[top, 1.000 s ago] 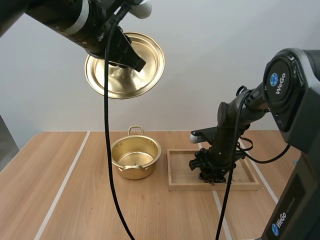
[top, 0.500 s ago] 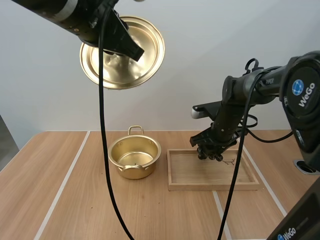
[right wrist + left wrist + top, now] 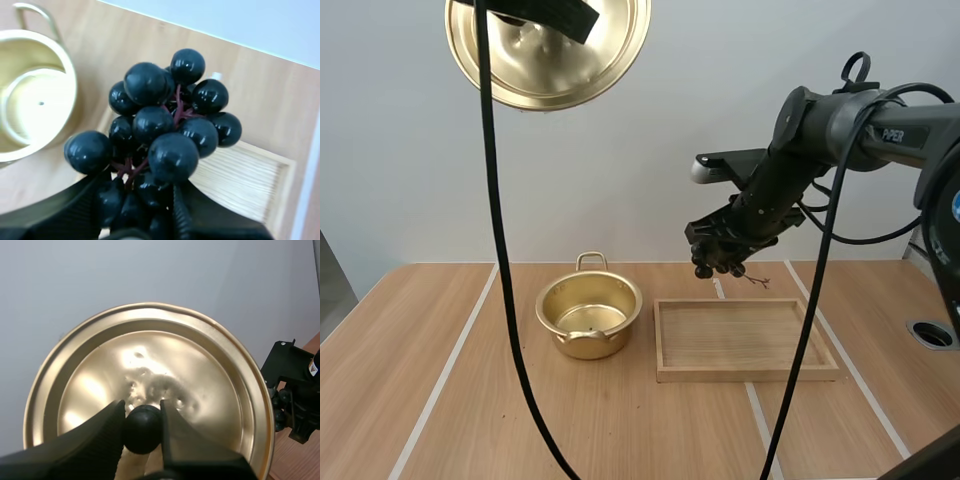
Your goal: Open the pot, put the grape inside, and close it
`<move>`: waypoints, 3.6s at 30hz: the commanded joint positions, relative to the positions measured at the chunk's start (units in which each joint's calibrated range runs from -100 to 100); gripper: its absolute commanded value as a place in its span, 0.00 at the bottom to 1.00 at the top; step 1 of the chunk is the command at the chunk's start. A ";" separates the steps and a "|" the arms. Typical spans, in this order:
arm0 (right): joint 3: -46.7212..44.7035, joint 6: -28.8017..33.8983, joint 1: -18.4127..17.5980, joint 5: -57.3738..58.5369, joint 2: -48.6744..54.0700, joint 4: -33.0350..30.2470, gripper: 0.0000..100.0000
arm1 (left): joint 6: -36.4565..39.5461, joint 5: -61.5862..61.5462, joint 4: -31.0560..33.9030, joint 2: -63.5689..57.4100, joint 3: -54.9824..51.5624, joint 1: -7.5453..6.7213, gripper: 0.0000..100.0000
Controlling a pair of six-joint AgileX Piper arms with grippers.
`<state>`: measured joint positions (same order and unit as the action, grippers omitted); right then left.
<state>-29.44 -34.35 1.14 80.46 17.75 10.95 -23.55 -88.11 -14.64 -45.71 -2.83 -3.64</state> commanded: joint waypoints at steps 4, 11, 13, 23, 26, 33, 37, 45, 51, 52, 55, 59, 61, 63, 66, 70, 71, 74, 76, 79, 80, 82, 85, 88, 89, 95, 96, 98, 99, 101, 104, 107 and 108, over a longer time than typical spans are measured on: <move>8.12 -4.03 -7.42 6.63 1.21 7.55 0.00 | 2.35 1.33 -0.98 -1.95 2.91 -0.19 0.00; 9.05 -4.03 -13.34 4.44 0.80 7.42 0.00 | 2.93 1.33 -0.98 -1.95 2.91 -0.19 0.00; 9.05 -4.03 -14.26 2.82 0.68 7.28 0.00 | 3.92 2.70 -0.98 -1.95 2.91 -0.19 0.00; 9.05 -4.89 -15.17 1.21 -4.66 7.72 0.00 | 6.08 3.89 -0.98 -1.95 7.34 -0.19 0.00; 9.05 -5.52 -15.17 0.24 -6.68 7.96 0.00 | 6.28 1.90 -0.98 -1.95 10.07 -0.19 0.00; 12.23 -7.26 -15.17 0.01 -10.92 10.59 0.00 | 6.28 -0.77 -0.98 -1.95 13.77 -0.19 0.00; 14.96 -7.26 -15.17 1.04 -12.72 10.80 0.00 | 6.28 -2.05 -0.98 -1.95 13.78 -0.19 0.00; 16.03 -8.69 -16.88 2.57 -15.49 10.75 0.00 | 6.28 -2.05 -0.98 -1.95 13.78 -0.19 0.00; 16.03 -8.37 -19.26 0.32 -18.66 9.67 0.00 | 6.28 -2.03 -0.15 -1.95 13.78 -0.19 0.00; 16.03 -7.98 -19.43 -0.14 -19.18 9.31 0.00 | 6.28 -2.03 0.03 -1.95 13.78 -0.19 0.00; 16.03 -7.22 -19.49 -1.48 -21.39 7.54 0.00 | 6.28 -2.45 0.74 -1.95 13.78 -0.19 0.00; 16.03 -6.96 -19.49 -3.40 -23.38 6.27 0.00 | 6.28 -2.61 0.73 -1.95 13.78 -0.19 0.00; 16.03 -6.96 -19.49 -5.43 -23.86 5.95 0.00 | 6.28 -2.76 0.73 -1.95 13.78 -0.19 0.00; 16.03 -6.96 -19.49 -7.26 -24.48 5.85 0.00 | 6.28 -2.94 0.73 -1.95 13.78 -0.19 0.00; 16.03 -6.96 -19.49 -9.60 -25.25 5.85 0.00 | 6.28 -3.15 0.73 -1.95 13.78 -0.19 0.00; 16.03 -6.96 -19.49 -11.64 -26.42 5.85 0.00 | 6.28 -3.64 0.73 -1.95 13.78 -0.19 0.00; 16.03 -6.96 -19.49 -11.85 -26.72 5.85 0.00 | 6.28 -3.80 0.73 -1.95 13.78 -0.19 0.00; 16.03 -6.96 -19.49 -11.84 -27.93 5.85 0.00 | 6.28 -3.97 0.73 -1.95 13.78 -0.19 0.00; 16.03 -6.96 -19.49 -12.06 -28.68 5.85 0.00 | 6.28 -4.32 0.73 -1.95 13.78 -0.19 0.00; 16.03 -6.96 -19.49 -12.25 -30.23 5.85 0.00 | 6.28 -4.54 0.73 -1.95 13.78 -0.19 0.00; 16.03 -6.96 -19.49 -12.25 -30.84 5.85 0.00 | 6.28 -4.54 0.73 -1.95 13.78 -0.19 0.00; 16.03 -6.96 -19.49 -12.25 -31.82 5.85 0.00 | 6.28 -4.54 0.73 -1.95 13.78 -0.19 0.00; 16.03 -6.96 -19.49 -12.42 -33.13 5.85 0.00 | 6.28 -4.54 0.73 -1.95 13.78 -0.19 0.00; 16.03 -6.96 -19.49 -12.58 -33.80 5.85 0.00 | 6.28 -4.54 0.73 -1.95 13.78 -0.19 0.00; 16.03 -6.96 -19.49 -12.29 -34.17 5.85 0.00 | 6.28 -4.54 0.73 -1.95 13.78 -0.19 0.00; 16.03 -5.93 -19.49 -10.93 -36.24 4.25 0.00 | 6.28 -4.54 0.73 -1.95 13.78 -0.19 0.00; 16.03 -5.93 -19.49 -10.93 -36.24 4.11 0.00 | 6.28 -4.54 0.73 -1.95 13.78 -0.19 0.00; 16.03 -5.93 -19.49 -11.31 -36.24 4.12 0.00 | 6.28 -4.54 0.73 -1.95 13.78 -0.19 0.00; 16.03 -5.93 -19.49 -11.31 -36.24 4.12 0.00 | 6.28 -4.56 0.86 -1.95 13.78 -0.19 0.00; 16.03 -5.93 -19.49 -11.32 -36.24 3.95 0.00 | 6.28 -4.56 1.13 -1.95 13.78 -0.19 0.00; 16.03 -5.93 -19.49 -10.93 -36.24 3.71 0.00 | 6.28 -4.56 1.81 -1.95 13.78 -0.19 0.00; 16.03 -5.85 -19.49 -9.86 -36.24 3.58 0.00 | 6.28 -4.72 1.79 -1.95 13.78 -0.19 0.00; 16.03 -5.54 -19.49 -9.52 -36.24 3.58 0.00 | 6.28 -4.72 1.79 -1.95 13.78 -0.19 0.00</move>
<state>-13.82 -40.32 -18.34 70.43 -18.57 15.56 -17.87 -93.39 -13.19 -47.22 10.48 -3.64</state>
